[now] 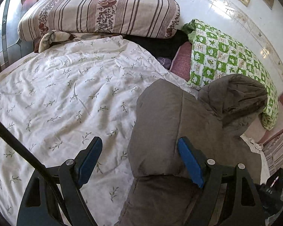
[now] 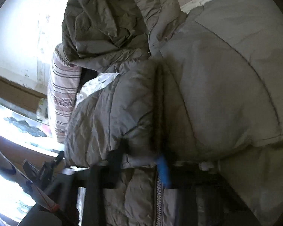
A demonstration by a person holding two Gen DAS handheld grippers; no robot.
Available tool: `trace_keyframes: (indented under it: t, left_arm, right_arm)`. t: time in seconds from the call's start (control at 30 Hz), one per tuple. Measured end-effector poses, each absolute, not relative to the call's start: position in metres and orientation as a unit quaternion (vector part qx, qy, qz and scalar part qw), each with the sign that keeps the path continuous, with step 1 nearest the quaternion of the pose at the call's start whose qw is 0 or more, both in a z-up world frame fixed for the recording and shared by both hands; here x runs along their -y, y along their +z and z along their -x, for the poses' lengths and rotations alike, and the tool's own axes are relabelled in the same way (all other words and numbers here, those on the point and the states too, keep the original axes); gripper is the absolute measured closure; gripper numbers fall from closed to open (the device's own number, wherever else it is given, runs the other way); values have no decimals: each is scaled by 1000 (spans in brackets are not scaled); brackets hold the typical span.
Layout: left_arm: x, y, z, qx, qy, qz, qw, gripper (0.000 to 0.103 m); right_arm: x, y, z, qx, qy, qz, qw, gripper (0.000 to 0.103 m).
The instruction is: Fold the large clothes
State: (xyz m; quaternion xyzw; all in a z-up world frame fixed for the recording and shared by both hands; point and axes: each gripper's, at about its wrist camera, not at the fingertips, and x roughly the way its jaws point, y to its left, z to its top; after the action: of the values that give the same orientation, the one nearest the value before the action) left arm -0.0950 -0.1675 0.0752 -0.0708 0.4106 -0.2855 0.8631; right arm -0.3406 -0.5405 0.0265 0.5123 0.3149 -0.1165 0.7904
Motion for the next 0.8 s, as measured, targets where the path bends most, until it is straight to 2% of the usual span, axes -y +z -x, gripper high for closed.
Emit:
trace_keyframes:
  t: [0.33, 0.43, 0.57, 0.8]
  left_arm:
    - [183, 76, 104, -403, -304, 52, 862, 21]
    - [194, 68, 108, -412, -313, 37, 855, 21]
    - [217, 54, 116, -420, -323, -7, 848, 21]
    - [236, 40, 126, -421, -318, -66, 847, 21]
  right_arm:
    - [559, 104, 385, -297, -276, -369, 836, 82]
    - [568, 100, 388, -322, -320, -334, 826, 82]
    - [577, 75, 384, -362, -337, -341, 799, 82]
    - [582, 64, 385, -384, -375, -315, 783, 82]
